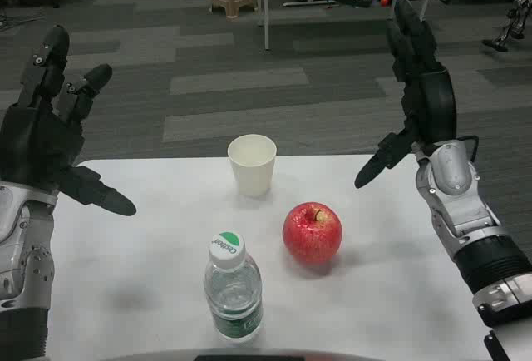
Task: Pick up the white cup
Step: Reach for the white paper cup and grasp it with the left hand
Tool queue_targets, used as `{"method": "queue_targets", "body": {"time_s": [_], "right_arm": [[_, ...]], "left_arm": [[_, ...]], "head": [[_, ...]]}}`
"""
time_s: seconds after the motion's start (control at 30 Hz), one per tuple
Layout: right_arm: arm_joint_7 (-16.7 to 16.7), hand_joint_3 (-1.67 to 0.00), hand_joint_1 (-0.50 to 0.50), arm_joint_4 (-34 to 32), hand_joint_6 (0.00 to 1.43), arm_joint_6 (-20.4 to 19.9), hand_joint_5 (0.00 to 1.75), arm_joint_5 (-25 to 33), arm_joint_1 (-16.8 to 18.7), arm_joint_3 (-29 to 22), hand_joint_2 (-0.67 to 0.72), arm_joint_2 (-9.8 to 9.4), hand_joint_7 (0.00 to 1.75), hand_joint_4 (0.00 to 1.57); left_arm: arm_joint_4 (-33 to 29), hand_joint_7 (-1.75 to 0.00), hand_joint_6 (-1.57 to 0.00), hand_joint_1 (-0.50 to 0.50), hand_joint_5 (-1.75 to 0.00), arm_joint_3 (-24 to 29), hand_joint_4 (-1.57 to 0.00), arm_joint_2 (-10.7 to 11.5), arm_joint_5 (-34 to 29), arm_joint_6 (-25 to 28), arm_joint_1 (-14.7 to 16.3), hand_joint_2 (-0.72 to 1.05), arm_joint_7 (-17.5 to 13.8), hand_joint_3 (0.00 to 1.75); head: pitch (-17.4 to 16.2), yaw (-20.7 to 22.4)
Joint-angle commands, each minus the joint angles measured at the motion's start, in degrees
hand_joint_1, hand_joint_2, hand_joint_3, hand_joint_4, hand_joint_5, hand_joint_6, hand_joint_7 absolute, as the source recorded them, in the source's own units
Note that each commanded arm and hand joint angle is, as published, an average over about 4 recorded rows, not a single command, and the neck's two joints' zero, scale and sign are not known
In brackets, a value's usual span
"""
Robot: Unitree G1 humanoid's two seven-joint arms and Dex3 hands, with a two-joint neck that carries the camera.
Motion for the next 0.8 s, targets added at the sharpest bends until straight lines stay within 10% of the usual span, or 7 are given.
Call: {"method": "queue_targets", "body": {"time_s": [0.03,0.67,0.8], "right_arm": [[-2.49,0.0,-0.5,-25.16,0.0,0.84,0.0,-4.26,2.62,-20.34,0.72,2.53,0.0,0.0],[-1.94,0.0,-0.46,-27.24,0.0,1.37,0.0,-4.17,4.38,-21.59,0.68,2.15,0.0,0.03],[-0.27,0.0,-0.44,-27.22,0.0,2.14,0.0,-4.06,5.19,-21.28,0.63,1.85,0.0,0.01]], "left_arm": [[11.81,0.0,0.0,-0.5,-0.1,-14.4,0.0,4.44,-28.95,-29.4,-14.12,-0.72,23.89,0.09],[9.25,0.0,0.0,-0.5,0.0,-13.16,0.0,6.37,-24.42,-22.96,-12.55,-0.68,21.34,0.09],[7.36,0.0,0.0,-0.5,0.0,-9.44,0.0,6.81,-22.47,-14.34,-11.87,-0.59,16.14,0.09]], "head": [[5.3,-4.95],[0.76,-4.15],[-9.89,-6.8]]}}
